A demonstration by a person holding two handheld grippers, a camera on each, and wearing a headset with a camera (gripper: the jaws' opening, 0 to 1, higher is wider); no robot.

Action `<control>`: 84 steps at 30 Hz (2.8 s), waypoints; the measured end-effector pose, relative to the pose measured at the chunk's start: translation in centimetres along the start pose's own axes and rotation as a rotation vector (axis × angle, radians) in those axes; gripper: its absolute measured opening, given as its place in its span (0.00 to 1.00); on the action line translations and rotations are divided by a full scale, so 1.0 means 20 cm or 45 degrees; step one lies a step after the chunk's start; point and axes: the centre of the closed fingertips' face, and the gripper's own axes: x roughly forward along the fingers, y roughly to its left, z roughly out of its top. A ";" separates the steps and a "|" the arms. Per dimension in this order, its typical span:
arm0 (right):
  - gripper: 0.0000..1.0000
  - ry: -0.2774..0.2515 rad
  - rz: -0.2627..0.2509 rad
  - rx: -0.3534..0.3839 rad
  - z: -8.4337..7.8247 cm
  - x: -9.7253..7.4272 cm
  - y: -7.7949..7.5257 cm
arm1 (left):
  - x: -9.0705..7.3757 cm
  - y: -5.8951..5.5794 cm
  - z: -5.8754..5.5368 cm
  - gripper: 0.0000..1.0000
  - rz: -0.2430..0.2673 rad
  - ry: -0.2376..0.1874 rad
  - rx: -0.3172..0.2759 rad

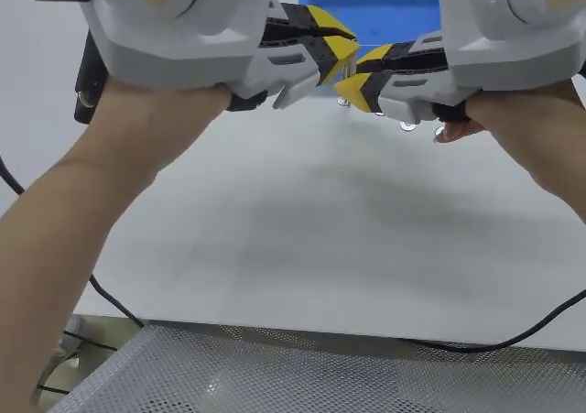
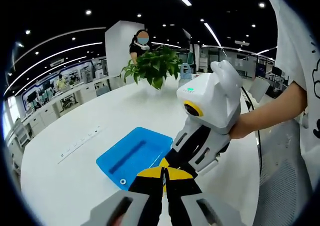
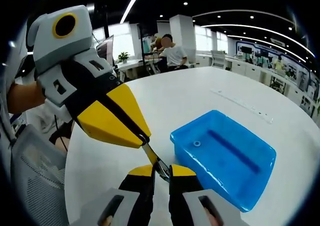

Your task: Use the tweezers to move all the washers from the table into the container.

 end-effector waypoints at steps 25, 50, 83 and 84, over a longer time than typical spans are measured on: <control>0.04 -0.110 -0.062 -0.099 0.23 -0.13 0.04 | -0.12 -0.01 0.23 0.00 0.033 -0.057 0.128; 0.07 -0.013 0.049 0.001 0.05 0.00 0.09 | -0.08 0.00 0.01 0.00 0.021 0.015 -0.001; 0.07 -0.003 0.074 -0.036 0.03 0.06 0.09 | -0.04 -0.02 -0.03 0.00 -0.007 0.030 0.004; 0.06 -0.010 0.081 -0.077 0.03 0.06 0.08 | -0.04 -0.01 -0.03 0.00 -0.002 0.032 0.012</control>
